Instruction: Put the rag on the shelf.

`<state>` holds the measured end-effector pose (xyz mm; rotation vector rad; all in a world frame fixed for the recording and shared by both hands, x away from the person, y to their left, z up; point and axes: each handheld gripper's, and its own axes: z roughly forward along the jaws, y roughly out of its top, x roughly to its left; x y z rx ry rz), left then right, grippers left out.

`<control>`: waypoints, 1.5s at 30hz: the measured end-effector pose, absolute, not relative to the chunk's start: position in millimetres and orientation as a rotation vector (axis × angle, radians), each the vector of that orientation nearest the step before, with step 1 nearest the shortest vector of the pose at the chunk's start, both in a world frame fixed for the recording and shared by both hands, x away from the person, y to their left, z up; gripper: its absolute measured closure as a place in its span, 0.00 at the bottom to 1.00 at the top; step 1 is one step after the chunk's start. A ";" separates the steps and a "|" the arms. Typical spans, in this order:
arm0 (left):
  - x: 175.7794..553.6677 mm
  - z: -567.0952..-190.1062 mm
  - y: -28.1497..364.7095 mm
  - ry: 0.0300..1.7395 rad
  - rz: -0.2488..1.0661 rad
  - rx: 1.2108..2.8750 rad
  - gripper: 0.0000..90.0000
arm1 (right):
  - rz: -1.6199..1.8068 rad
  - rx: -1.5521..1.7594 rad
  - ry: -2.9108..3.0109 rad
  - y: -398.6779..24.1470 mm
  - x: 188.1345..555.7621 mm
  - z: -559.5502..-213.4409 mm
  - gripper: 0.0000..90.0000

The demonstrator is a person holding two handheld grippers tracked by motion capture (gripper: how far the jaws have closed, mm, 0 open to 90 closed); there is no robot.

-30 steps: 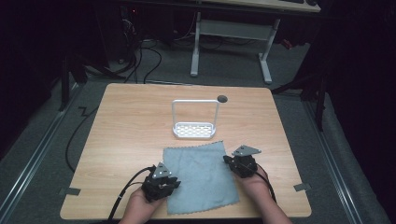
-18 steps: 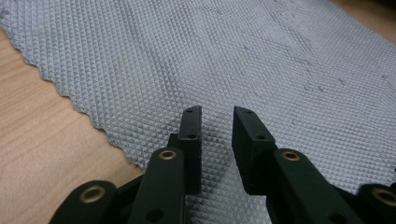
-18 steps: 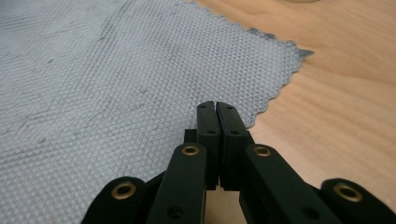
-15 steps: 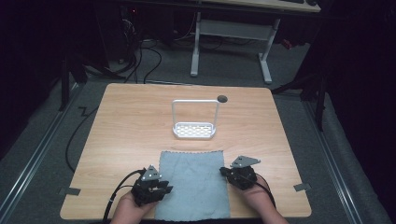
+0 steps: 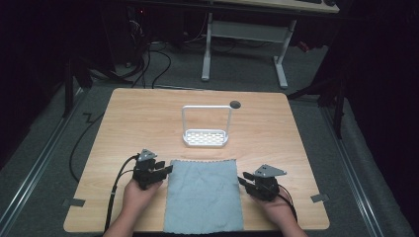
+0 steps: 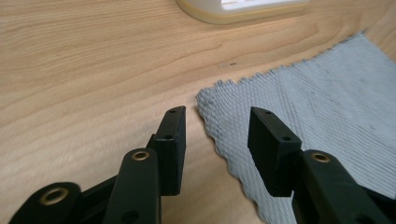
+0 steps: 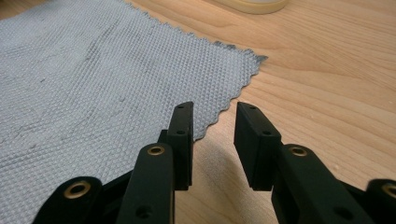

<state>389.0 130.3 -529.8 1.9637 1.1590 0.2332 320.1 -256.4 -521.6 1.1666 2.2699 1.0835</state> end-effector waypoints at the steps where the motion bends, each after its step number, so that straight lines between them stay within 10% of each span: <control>1: 391.8 -530.9 126.8 1.165 0.245 1.974 0.64 | 1.086 1.174 2.264 -256.8 319.3 -521.1 0.76; 13: 396.0 -535.7 112.8 1.141 0.336 1.979 0.99 | 1.116 1.205 2.223 -248.6 328.7 -519.0 0.65; 26: 397.6 -536.1 115.4 1.144 0.302 1.968 0.99 | 0.989 1.325 2.214 -227.4 389.6 -526.9 0.63; 45: 396.5 -536.1 116.7 1.135 0.281 1.968 0.99 | 0.984 1.225 2.267 -216.3 381.6 -530.1 0.99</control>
